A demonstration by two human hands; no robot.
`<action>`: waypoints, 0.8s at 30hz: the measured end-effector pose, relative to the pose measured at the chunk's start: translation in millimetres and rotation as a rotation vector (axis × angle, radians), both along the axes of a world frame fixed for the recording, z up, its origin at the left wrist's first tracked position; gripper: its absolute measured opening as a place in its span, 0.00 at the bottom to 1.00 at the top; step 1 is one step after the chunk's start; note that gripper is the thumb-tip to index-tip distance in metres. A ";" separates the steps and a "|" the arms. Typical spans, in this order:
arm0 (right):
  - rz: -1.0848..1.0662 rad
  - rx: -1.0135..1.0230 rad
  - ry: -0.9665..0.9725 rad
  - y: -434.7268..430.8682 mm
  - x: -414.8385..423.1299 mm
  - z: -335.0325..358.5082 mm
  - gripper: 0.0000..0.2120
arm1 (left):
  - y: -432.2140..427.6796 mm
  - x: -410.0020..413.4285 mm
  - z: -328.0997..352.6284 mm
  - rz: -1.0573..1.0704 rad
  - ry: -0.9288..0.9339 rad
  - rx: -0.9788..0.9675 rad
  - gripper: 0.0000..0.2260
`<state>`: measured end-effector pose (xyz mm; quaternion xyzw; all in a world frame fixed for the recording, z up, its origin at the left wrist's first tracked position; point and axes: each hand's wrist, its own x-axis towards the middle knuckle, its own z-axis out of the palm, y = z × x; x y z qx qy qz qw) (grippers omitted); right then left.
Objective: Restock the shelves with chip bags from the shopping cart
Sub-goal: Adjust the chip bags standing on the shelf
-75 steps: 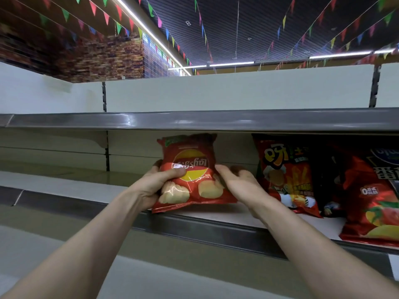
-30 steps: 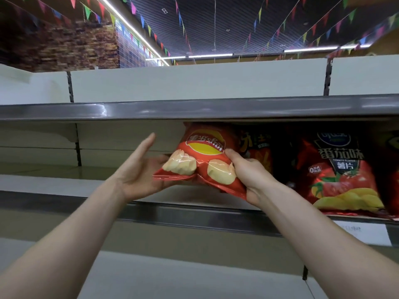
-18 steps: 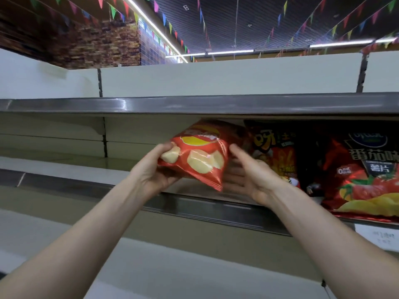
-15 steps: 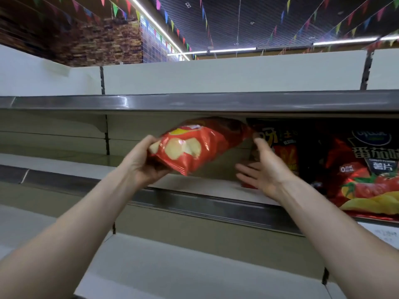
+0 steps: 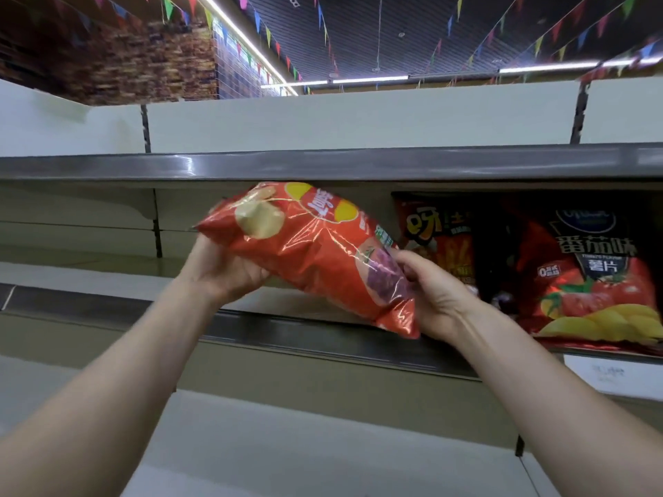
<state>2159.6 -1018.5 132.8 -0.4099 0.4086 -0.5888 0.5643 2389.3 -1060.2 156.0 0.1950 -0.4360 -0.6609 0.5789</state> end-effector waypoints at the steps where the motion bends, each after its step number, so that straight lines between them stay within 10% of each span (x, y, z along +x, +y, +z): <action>1: -0.070 -0.015 -0.056 -0.3 -0.5 -1.1 0.06 | 1.3 -2.7 -3.4 0.004 0.105 0.004 0.27; 12: -0.558 -0.066 -0.230 20.4 -32.3 -12.1 0.04 | 31.2 -67.1 -34.1 -0.084 0.530 0.264 0.44; 17: -0.465 -0.182 -0.184 30.3 -29.4 -19.2 0.06 | 39.6 -112.4 -27.0 0.052 0.057 0.191 0.28; 24: -0.177 -0.274 0.110 59.2 -36.9 -23.5 0.16 | 7.4 -106.5 -23.7 0.074 -0.108 0.222 0.26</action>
